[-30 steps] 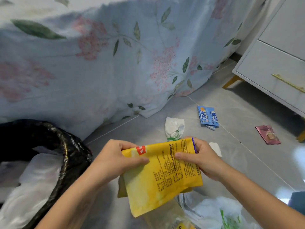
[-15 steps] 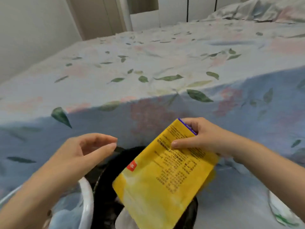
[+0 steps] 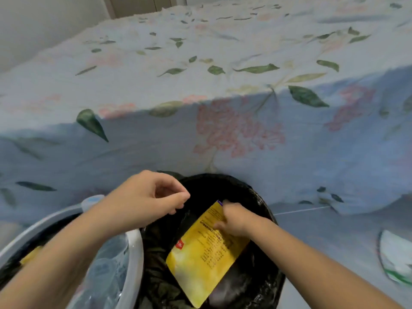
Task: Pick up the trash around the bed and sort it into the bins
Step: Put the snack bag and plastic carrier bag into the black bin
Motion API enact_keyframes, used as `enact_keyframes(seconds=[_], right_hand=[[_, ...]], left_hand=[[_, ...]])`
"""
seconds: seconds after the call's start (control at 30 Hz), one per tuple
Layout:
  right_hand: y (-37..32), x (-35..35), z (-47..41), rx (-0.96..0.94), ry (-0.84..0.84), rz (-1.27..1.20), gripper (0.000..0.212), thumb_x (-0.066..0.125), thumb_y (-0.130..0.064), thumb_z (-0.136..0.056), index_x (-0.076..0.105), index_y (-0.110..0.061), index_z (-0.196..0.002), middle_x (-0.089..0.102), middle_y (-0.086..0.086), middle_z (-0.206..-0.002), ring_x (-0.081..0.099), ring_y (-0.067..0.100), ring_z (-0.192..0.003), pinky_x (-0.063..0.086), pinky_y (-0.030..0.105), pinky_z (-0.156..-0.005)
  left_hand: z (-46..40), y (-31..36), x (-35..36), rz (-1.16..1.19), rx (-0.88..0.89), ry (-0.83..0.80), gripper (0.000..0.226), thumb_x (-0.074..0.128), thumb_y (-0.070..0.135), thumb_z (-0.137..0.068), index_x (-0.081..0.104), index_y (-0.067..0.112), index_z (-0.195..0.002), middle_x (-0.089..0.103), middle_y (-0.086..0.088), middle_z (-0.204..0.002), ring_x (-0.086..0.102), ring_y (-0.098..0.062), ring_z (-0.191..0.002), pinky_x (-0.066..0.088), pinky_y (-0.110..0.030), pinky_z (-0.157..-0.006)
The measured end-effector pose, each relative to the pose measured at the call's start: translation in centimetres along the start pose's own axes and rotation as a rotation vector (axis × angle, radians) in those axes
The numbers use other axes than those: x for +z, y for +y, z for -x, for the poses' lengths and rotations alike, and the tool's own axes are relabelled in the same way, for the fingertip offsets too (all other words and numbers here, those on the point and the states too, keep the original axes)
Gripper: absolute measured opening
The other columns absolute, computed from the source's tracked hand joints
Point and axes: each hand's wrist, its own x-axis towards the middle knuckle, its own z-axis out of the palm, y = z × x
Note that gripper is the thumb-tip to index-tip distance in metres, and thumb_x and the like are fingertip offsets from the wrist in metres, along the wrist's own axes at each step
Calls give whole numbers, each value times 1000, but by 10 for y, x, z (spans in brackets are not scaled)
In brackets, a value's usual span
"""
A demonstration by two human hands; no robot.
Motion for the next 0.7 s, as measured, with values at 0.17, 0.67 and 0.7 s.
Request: enact_keyframes(seconds=[0.17, 0.67, 0.7], right_hand=[[-17, 11, 6, 38, 164, 366, 32, 48, -10, -95, 55, -4, -126, 57, 12, -128, 57, 33, -117, 49, 37, -81], [129, -80, 197, -48, 640, -25, 21, 61, -32, -87, 70, -14, -93, 74, 4, -88, 67, 22, -85, 52, 33, -79], [158, -73, 216, 38, 596, -25, 22, 61, -34, -87, 70, -16, -95, 74, 2, -90, 66, 20, -87, 52, 31, -80]], left_hand=[[-15, -9, 29, -632, 104, -73, 23, 51, 50, -85, 67, 36, -96, 71, 18, -87, 64, -2, -87, 54, -29, -78], [-30, 129, 79, -882, 628, -209, 43, 25, 83, -72, 53, 53, -86, 59, 33, -70, 62, 7, -75, 56, -26, -68], [-32, 149, 98, -857, 661, -229, 28, 38, 71, -79, 55, 50, -88, 58, 31, -71, 63, 0, -80, 54, -27, -72]])
